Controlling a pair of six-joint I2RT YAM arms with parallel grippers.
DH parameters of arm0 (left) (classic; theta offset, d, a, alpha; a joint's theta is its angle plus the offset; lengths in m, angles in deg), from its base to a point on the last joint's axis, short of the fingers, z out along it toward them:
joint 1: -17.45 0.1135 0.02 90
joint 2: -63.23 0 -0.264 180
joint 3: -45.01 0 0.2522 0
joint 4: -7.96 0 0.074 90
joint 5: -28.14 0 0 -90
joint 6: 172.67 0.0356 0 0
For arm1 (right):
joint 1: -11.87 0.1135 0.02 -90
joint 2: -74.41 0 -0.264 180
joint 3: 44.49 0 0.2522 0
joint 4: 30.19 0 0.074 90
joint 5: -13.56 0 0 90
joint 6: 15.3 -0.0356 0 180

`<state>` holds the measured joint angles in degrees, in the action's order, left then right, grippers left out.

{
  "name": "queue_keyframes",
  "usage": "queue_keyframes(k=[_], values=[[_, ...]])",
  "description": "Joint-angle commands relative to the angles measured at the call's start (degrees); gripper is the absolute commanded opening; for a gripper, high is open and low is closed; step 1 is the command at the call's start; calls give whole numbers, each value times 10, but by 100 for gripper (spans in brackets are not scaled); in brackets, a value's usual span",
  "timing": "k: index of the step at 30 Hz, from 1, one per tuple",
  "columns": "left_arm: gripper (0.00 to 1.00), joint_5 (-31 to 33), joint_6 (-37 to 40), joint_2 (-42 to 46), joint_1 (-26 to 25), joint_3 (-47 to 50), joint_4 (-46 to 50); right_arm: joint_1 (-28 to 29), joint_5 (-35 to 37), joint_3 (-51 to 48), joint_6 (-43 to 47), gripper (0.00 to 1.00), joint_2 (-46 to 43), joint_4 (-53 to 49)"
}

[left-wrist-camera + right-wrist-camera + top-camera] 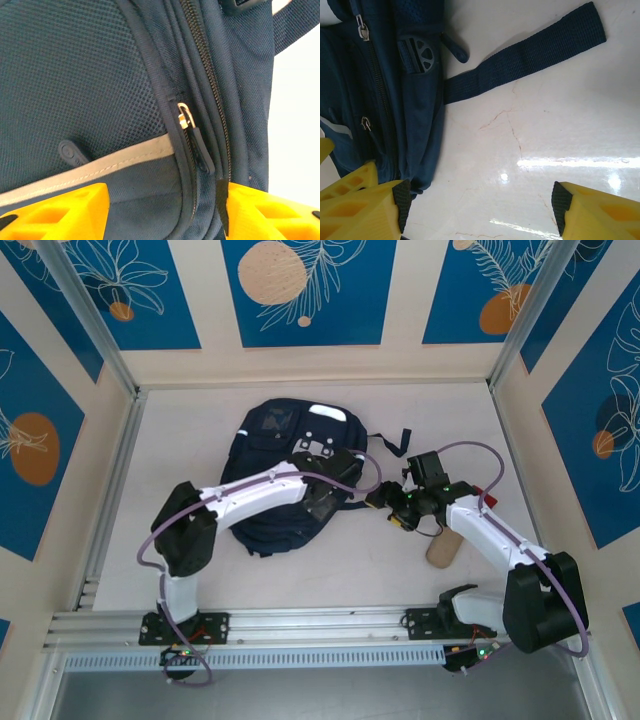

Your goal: Pack books, pencil case, and school supplies into a backpack

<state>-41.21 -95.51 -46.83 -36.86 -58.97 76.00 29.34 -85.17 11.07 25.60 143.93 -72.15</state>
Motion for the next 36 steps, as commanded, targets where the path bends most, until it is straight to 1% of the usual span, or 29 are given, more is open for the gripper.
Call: queue_keyframes(k=[1, 5, 6, 7, 10, 11, 13, 14, 16, 20, 24, 29, 33, 36], values=[[58, 15, 33, -23, -1, -21, 44, -4, -16, -6, -4, 76, -12, -9], [49, 41, 40, -37, -1, -29, 57, -5, -14, -7, -4, 76, -12, -11], [43, 43, 41, -39, -2, -31, 58, -4, -13, -6, -3, 76, -12, -10], [33, 46, 41, -39, -1, -34, 58, -4, -12, -6, -1, 76, -12, -11], [13, 43, 39, -30, -1, -47, 54, -3, -11, -4, 7, 76, -13, -11], [8, 40, 38, -24, -1, -53, 52, -4, -11, -4, 11, 76, -13, -10], [2, 23, 36, -5, 3, -68, 48, -2, -10, -6, 27, 76, -18, -1], [0, 16, 32, 5, 6, -75, 47, 0, -10, -7, 35, 76, -20, 4], [0, -4, 27, 27, 13, -88, 44, 4, -13, -13, 58, 76, -31, 21], [0, -17, 21, 64, 24, -111, 43, 19, -34, -26, 104, 74, -58, 63], [0, -4, 12, 90, 31, -139, 50, 55, -49, -31, 156, 73, -80, 102], [0, 42, -13, 112, 37, -166, 50, 124, -23, -35, 196, 69, -88, 142], [0, 54, -28, 132, 41, -169, 34, 174, -4, -42, 223, 63, -85, 180], [0, 49, -32, 136, 47, -170, 31, 198, 0, -44, 244, 56, -79, 200]])
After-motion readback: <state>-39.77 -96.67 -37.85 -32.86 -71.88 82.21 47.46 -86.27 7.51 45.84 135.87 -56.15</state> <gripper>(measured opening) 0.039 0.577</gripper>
